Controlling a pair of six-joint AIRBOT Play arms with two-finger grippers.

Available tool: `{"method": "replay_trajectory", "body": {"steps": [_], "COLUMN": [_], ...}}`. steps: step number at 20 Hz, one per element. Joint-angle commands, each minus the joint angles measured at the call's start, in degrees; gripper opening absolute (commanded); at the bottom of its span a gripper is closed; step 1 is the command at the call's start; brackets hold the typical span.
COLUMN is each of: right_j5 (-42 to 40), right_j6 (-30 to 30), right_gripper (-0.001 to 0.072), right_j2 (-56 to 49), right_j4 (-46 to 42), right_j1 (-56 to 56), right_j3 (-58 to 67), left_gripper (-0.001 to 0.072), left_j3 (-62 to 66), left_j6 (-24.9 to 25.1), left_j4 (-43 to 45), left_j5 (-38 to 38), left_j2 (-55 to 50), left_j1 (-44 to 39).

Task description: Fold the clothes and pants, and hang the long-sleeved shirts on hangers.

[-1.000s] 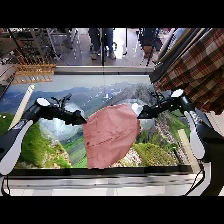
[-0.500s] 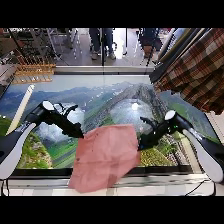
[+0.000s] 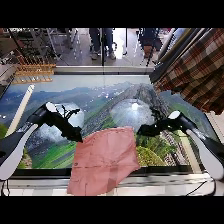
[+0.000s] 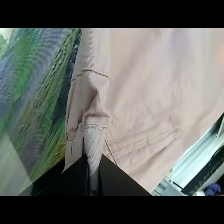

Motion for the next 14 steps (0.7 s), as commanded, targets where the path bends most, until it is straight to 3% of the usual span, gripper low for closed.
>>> {"method": "replay_trajectory", "body": {"steps": [1,6,7,9,14], "right_j5": [4.6,10.5,10.4,11.2,25.7], "right_j6": [-3.3,-11.4,-11.3,-10.6,-6.5], "right_gripper": [0.0535,0.0480,0.0387,0.0022,0.0015], "right_j2": [-10.8,-15.6,-15.6,-15.5,-9.3], "right_j4": [3.5,9.8,9.7,9.2,5.1], "right_j1": [-0.1,3.2,4.3,6.0,4.9], "right_j3": [12.0,16.5,16.5,16.5,24.4], "left_gripper": [0.0012,0.0013,0.0013,0.0013,0.0011], "left_j3": [0.0,0.0,0.0,0.0,3.3], "left_j6": [0.0,0.0,0.0,0.0,0.1], "left_j4": [0.3,0.3,0.3,0.3,-2.2], "left_j5": [-0.1,-0.1,-0.2,-1.5,-3.3], "left_j2": [0.0,0.0,0.0,0.0,3.8], "left_j1": [0.1,0.1,0.1,0.1,1.3]}}
